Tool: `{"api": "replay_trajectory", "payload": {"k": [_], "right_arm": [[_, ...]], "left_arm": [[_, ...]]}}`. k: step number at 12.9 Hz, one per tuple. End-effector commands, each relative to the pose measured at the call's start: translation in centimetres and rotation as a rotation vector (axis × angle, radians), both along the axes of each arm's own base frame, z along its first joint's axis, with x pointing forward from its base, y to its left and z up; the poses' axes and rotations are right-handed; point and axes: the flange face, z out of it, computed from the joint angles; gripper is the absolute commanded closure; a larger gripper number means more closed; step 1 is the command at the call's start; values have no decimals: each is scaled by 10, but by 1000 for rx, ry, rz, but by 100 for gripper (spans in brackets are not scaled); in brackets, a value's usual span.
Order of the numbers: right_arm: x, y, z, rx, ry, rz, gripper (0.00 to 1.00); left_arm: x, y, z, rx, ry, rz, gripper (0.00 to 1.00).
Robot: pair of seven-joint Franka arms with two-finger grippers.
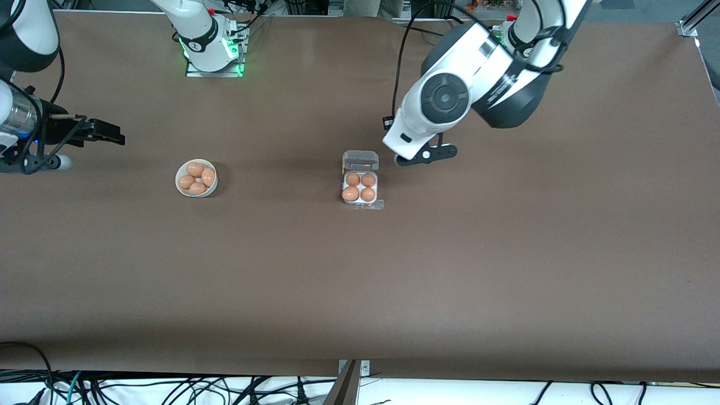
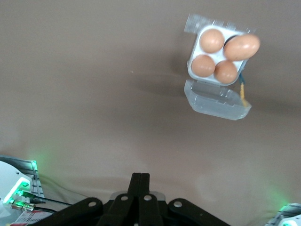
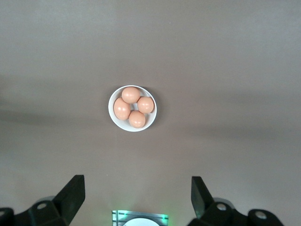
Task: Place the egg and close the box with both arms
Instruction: 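Move the left gripper over the open lid of the egg box, then push the clear lid over the eggs with the left gripper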
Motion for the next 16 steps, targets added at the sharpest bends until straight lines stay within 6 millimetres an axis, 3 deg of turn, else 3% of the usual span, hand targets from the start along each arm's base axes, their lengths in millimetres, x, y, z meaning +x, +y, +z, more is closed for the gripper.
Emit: {"api": "replay_trajectory", "payload": {"k": [1,4,8,11,16], "right_arm": [[-14,11,11,-32,-27,20,0],[-16,11,11,-32,-16,20,0],[-18,18,24,-33,-18,32,0],[-13,23,20,-33,-33,40,0],[-14,24,19,-25,-34,40,0]], "left_arm": [[-13,-31,-42,16,71,-25,100],[-34,-68,-101,29,111,-67,100],[-42,-87,-146,0,137,-46,100],[-41,-97,-156,-27,99,-33,100],[-18,-97,-144,-60,20,24,100]]}}
